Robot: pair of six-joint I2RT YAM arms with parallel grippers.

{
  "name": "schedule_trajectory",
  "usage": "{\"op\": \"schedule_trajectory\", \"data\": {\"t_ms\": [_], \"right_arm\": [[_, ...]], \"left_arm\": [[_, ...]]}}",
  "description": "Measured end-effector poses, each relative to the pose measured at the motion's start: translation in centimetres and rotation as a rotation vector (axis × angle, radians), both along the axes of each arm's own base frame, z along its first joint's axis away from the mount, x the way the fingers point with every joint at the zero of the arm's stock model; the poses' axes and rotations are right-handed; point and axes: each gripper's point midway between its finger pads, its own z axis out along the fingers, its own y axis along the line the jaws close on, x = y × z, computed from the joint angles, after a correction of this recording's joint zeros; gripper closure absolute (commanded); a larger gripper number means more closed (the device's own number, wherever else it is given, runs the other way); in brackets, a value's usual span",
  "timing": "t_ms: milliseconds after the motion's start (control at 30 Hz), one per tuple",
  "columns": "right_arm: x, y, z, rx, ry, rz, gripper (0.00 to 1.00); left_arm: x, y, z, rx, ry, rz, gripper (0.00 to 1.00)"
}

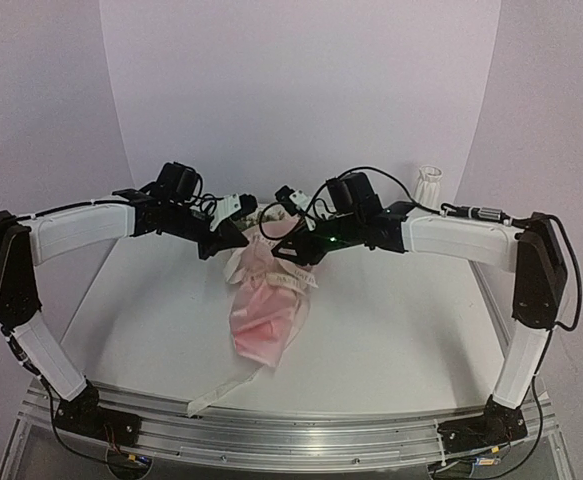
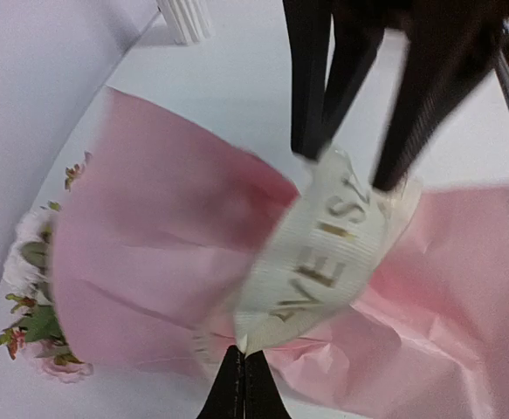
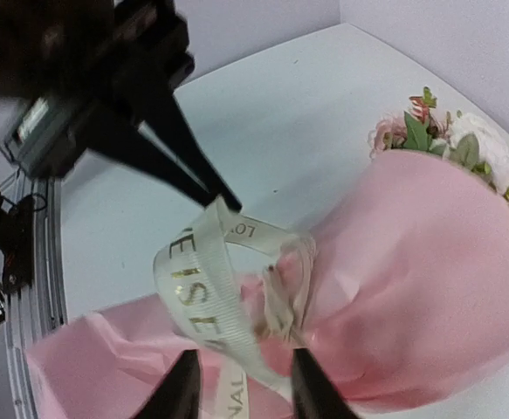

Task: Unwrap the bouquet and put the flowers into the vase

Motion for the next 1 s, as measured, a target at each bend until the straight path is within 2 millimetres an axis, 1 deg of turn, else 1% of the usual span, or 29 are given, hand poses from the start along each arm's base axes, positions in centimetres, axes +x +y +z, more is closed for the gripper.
{"op": "schedule_trajectory", "data": {"t_ms": [33, 100, 200, 267, 333, 400, 433, 467, 500, 567, 633, 667, 700, 733, 800, 833, 900, 933, 1000], "right_arm": [[-0.3, 0.0, -0.2, 0.003, 0.011, 0.006, 0.46], [-0.8, -0.1, -0.9, 0.0, 0.037, 0.019, 0.44], [-1.6, -0.4, -2.3, -0.013, 0.084, 0.032, 0.43], [-1.9, -0.5, -2.9, -0.018, 0.103, 0.036, 0.43], [-2.0, -0.8, -3.4, -0.024, 0.117, 0.033, 0.43], [-2.0, -1.0, -3.8, -0.029, 0.128, 0.027, 0.45], [-2.0, -1.1, -4.0, -0.033, 0.132, 0.023, 0.46], [-1.9, -1.1, -4.1, -0.035, 0.133, 0.018, 0.47], [-1.7, -1.2, -4.4, -0.039, 0.134, 0.013, 0.49], [-1.2, -1.2, -5.3, -0.056, 0.134, -0.004, 0.53], [-0.7, -1.0, -7.0, -0.084, 0.142, -0.011, 0.56], [-0.4, -1.0, -8.1, -0.105, 0.147, -0.011, 0.56], [-0.2, -1.0, -9.2, -0.125, 0.154, -0.012, 0.56], [0.0, -0.9, -10.5, -0.148, 0.157, -0.008, 0.56], [0.1, -1.0, -12.4, -0.187, 0.159, 0.0, 0.55], [0.1, -1.2, -13.2, -0.208, 0.161, 0.006, 0.54], [-0.1, -1.4, -14.4, -0.243, 0.159, 0.028, 0.54], [-0.2, -1.5, -14.8, -0.256, 0.157, 0.039, 0.53], [-0.3, -1.6, -14.9, -0.27, 0.142, 0.062, 0.53]], "left_arm": [[0.0, -0.2, 1.3, -0.03, -0.014, 0.002, 1.0], [-0.5, -0.4, 3.3, -0.072, -0.046, -0.017, 1.0], [-2.6, -0.4, 5.6, -0.111, -0.099, -0.09, 1.0], [-4.6, 0.0, 5.9, -0.117, -0.118, -0.144, 1.0], [-6.6, 0.6, 5.4, -0.114, -0.114, -0.188, 1.0], [-7.7, 1.1, 5.0, -0.12, -0.067, -0.181, 1.0], [-7.6, 1.4, 4.9, -0.132, -0.032, -0.152, 1.0], [-7.1, 1.9, 5.0, -0.149, 0.003, -0.112, 1.0], [-6.4, 2.5, 5.2, -0.17, 0.041, -0.064, 1.0], [-4.1, 4.5, 5.6, -0.224, 0.113, 0.06, 1.0], [-2.0, 6.9, 5.6, -0.275, 0.18, 0.187, 1.0], [-1.2, 8.1, 5.3, -0.294, 0.213, 0.246, 1.0], [-0.9, 8.8, 4.6, -0.299, 0.247, 0.287, 0.96], [-0.8, 9.2, 3.7, -0.299, 0.283, 0.322, 0.82], [-0.9, 9.9, 1.6, -0.279, 0.349, 0.396, 0.39], [-0.9, 10.3, 0.3, -0.259, 0.373, 0.441, 0.24], [-0.1, 11.7, -2.2, -0.209, 0.409, 0.563, 0.14], [0.3, 12.4, -3.4, -0.184, 0.422, 0.623, 0.13], [1.6, 14.0, -5.2, -0.142, 0.437, 0.726, 0.15]]}}
